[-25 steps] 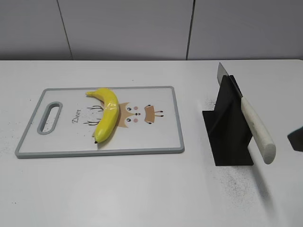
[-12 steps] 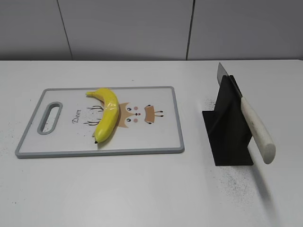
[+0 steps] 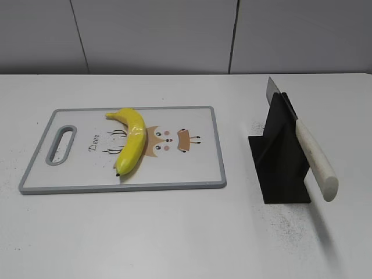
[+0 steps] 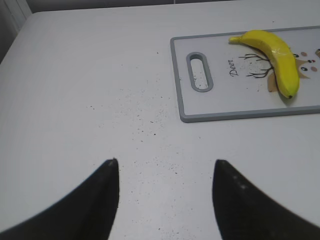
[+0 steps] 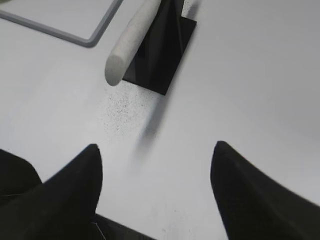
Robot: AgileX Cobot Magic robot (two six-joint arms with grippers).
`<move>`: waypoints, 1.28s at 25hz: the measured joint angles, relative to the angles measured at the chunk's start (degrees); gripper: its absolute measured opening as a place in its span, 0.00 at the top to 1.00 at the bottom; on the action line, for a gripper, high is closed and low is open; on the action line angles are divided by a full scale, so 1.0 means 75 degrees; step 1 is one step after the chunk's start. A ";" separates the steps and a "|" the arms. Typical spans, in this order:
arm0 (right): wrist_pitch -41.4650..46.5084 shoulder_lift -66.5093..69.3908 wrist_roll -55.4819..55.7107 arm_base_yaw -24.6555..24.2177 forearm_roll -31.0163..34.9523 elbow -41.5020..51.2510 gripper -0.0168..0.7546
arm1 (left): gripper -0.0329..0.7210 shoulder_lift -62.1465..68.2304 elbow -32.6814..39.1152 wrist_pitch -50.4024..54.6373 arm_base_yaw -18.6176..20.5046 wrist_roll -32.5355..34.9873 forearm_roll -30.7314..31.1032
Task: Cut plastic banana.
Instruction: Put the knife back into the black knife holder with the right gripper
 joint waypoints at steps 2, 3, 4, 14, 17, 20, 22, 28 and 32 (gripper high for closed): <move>0.0285 -0.0151 0.0000 0.0000 0.0000 0.0000 0.31 | 0.22 0.0000 0.0000 0.0000 0.0000 0.0000 0.0000; 0.0419 -0.0211 0.0000 0.0000 0.0000 0.0038 0.31 | 0.22 0.0000 0.0000 0.0000 0.0000 0.0000 0.0000; 0.0515 -0.0276 0.0000 0.0000 0.0000 0.0098 0.31 | 0.22 0.0000 0.0000 0.0000 0.0000 0.0000 0.0000; 0.0654 -0.1002 0.0000 0.0000 0.0000 0.0112 0.31 | 0.22 0.0000 0.0000 -0.0006 0.0000 0.0000 0.0000; 0.0654 -0.1486 0.0000 0.0000 -0.0008 0.0112 0.31 | 0.22 0.0000 0.0000 -0.0006 0.0000 0.0000 0.0000; 0.0654 -0.1980 0.0000 0.0000 -0.0008 0.0112 0.31 | 0.22 0.0000 0.0000 -0.0006 0.0000 0.0000 0.0000; 0.0654 -0.2286 0.0000 0.0000 -0.0016 0.0112 0.31 | 0.22 0.0000 0.0000 -0.0006 0.0000 0.0000 0.0000; 0.0662 -0.2773 0.0000 0.0000 -0.0016 0.0112 0.31 | 0.22 0.0000 0.0000 -0.0006 0.0000 0.0000 0.0000; 0.0662 -0.2781 0.0000 0.0000 -0.0016 0.0132 0.31 | 0.22 0.0000 0.0000 -0.0006 0.0000 0.0000 0.0000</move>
